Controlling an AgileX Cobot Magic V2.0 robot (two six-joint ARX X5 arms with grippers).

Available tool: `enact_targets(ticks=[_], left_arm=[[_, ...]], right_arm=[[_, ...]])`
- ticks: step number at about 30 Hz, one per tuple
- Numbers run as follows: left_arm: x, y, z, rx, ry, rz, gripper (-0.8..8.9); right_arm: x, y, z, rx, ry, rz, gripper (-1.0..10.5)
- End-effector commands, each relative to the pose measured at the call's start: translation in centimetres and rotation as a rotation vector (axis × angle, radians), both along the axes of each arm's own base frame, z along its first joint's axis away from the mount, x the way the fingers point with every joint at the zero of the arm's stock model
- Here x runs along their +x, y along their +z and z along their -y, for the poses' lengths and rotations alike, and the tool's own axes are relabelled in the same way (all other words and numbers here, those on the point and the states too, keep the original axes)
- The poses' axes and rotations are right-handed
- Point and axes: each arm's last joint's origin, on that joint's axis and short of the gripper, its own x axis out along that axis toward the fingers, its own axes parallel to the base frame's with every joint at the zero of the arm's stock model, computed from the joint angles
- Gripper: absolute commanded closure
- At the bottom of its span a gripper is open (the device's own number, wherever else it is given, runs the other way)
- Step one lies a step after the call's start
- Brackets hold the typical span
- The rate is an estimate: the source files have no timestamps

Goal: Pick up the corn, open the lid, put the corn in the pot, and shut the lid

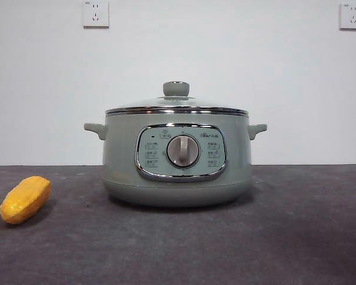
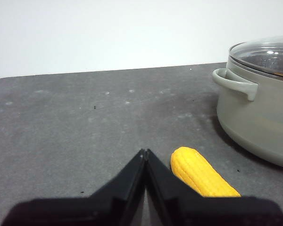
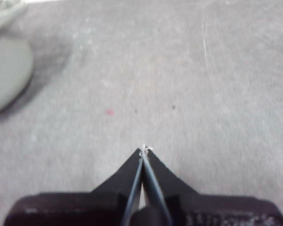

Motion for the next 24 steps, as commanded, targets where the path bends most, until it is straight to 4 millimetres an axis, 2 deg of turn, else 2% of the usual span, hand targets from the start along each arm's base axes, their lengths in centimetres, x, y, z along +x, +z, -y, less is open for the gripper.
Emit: enact_targets(ticks=[1, 5, 14, 19, 24], left_arm=[[0.0, 0.0, 0.0, 0.001, -0.002, 0.001, 8.16], [0.0, 0.0, 0.0, 0.001, -0.002, 0.001, 8.16], [-0.1, 0.7, 0.0, -0.009, -0.002, 0.021, 8.19], [-0.3, 2.6, 0.0, -0.042, -0.011, 0.047, 8.19], [-0.4, 5.2, 0.2, -0.049, -0.064, 0.028, 8.19]], right_arm=[[0.1, 0.4, 0.0, 0.021, -0.004, 0.045, 9.5], [0.4, 1.2, 0.0, 0.022, -0.003, 0.135, 9.5], [0.4, 2.3, -0.1, 0.221, -0.027, 0.218, 9.6], [0.2, 3.3, -0.2, 0.277, -0.01, 0.234, 9.6], [0.2, 5.0, -0.3, 0.316, 0.025, 0.224, 9.6]])
